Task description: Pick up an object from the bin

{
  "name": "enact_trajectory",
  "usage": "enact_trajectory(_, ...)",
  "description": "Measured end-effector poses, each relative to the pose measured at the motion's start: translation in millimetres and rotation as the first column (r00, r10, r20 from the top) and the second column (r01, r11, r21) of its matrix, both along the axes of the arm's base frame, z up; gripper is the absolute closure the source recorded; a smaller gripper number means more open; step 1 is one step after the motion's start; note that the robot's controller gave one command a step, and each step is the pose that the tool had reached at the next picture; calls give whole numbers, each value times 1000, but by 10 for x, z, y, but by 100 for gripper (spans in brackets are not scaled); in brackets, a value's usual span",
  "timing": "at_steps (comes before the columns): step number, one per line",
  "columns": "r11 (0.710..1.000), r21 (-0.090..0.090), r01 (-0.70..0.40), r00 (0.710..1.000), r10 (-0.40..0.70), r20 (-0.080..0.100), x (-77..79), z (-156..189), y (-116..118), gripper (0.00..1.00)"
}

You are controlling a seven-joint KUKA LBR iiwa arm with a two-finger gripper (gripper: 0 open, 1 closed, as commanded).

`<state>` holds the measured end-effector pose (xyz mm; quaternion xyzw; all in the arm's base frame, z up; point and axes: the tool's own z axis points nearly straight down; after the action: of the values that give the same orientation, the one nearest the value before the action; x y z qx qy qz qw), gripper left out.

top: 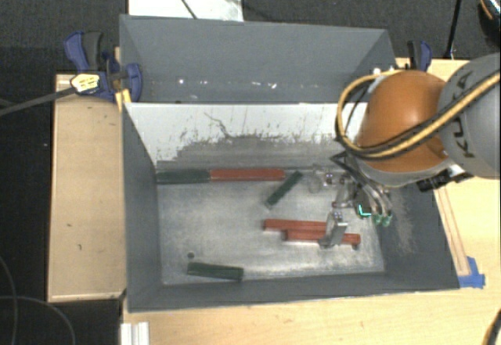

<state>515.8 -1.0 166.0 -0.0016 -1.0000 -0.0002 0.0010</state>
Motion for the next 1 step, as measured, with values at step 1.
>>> enact_trajectory(1, 989, 0, 146, 989, -146, -3, 32, -990, 2, 0)
